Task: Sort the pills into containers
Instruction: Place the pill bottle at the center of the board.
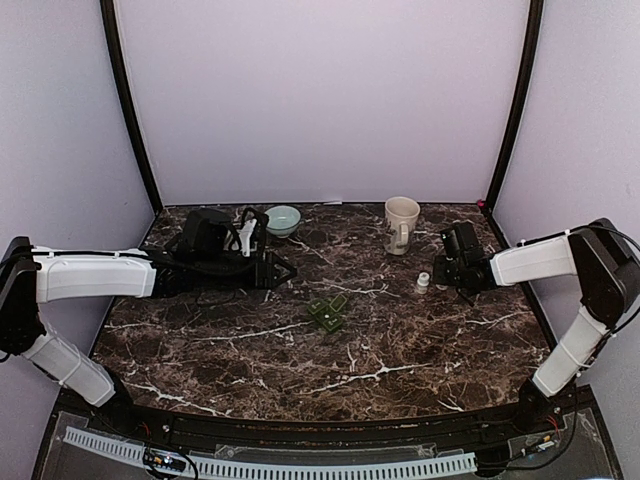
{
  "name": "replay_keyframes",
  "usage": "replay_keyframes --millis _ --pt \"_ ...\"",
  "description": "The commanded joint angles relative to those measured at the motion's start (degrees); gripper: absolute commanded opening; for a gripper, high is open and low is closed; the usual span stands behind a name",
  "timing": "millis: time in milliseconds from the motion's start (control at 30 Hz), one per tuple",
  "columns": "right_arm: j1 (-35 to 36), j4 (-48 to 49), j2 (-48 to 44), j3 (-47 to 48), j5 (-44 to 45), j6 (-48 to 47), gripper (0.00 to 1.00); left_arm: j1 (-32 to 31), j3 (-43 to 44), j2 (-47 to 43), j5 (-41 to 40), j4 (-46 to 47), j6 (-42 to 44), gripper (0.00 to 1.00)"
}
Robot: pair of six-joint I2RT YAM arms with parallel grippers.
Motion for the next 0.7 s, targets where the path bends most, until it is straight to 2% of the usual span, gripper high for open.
replay_keyframes --millis 0,400,667 --pt "-0.28 -0.11 -0.65 -0.35 -0.76 0.86 0.22 0.21 -0.45 -0.12 -0.2 0.42 0.9 0.58" --pt "0.11 -1.13 -1.19 -0.75 -1.6 1.18 0.34 0.2 -0.69 -0.54 -0.13 0.51 0.91 0.58" --pt "0.62 -2.46 -3.85 -0.46 -1.41 1.48 0.37 0.14 -0.96 -0.98 -0.09 0.56 0.9 0.58"
